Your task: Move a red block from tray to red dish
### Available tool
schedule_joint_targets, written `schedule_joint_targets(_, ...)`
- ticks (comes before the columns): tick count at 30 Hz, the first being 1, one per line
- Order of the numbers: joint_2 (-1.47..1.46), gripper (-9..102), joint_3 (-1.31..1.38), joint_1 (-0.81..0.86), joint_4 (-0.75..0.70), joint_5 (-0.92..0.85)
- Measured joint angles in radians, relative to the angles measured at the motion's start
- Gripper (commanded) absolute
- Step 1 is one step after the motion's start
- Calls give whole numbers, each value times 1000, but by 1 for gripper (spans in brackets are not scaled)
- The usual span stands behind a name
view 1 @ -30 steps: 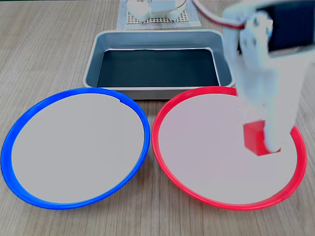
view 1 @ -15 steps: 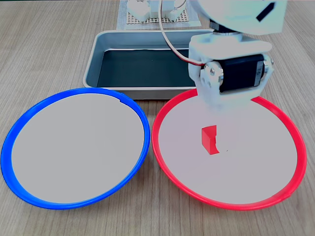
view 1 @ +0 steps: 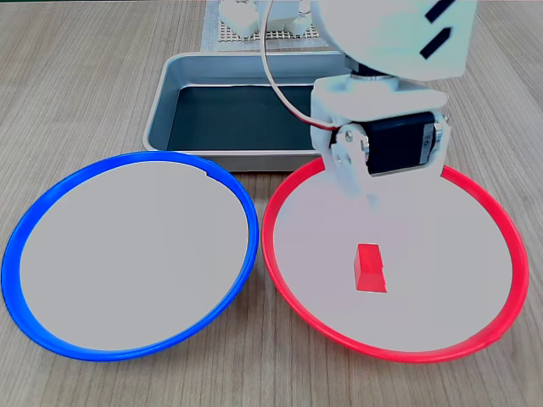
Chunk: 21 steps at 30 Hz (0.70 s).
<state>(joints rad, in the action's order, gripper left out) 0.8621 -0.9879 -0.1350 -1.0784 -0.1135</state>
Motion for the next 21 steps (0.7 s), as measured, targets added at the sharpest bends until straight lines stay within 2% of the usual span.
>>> schedule_joint_targets(6,141,30,-63,0,94,69)
schedule_joint_targets(10,293,16,-140,0,163,147)
schedule_joint_targets(13,437,0,-253,0,225,193)
schedule_joint_targets(17,640,0,-426,20,299,259)
schedule_joint_targets(21,905,0,-716,104,509,334)
